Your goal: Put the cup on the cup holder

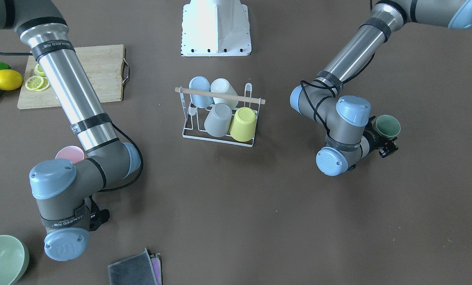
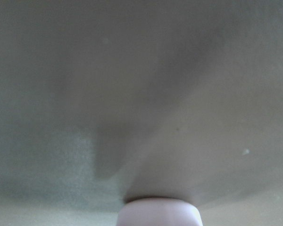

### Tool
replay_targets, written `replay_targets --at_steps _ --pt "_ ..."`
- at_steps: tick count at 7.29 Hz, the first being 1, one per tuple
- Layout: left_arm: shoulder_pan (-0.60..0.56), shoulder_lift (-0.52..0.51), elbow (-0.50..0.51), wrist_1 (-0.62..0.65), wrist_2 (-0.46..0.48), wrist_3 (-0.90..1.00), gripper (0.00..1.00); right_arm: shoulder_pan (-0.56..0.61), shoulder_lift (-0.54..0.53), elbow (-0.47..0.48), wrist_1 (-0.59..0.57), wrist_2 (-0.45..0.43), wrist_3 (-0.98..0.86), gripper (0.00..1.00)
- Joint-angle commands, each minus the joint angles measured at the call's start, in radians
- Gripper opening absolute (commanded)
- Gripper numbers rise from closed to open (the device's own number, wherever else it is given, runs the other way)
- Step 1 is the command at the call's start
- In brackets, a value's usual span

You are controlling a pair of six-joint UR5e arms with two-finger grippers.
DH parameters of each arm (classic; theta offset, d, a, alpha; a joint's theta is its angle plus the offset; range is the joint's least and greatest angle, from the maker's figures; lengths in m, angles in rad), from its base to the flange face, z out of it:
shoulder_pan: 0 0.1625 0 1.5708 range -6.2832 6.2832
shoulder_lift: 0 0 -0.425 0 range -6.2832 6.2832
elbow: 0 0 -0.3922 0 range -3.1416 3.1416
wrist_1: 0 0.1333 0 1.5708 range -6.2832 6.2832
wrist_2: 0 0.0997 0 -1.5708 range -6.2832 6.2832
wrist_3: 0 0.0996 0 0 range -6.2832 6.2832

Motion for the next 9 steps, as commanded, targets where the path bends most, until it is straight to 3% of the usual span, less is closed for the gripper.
replay_targets --at_steps 1,9 --pt "0.003 0.001 0.001 0.012 0.028 0.0 0.97 -0.001 0.0 -0.005 -0.007 -0.01 -0.001 1.0" --pt "0.021 0.003 0.007 0.017 0.057 0.0 0.97 -0.005 0.017 -0.048 -0.012 -0.028 -0.047 1.0"
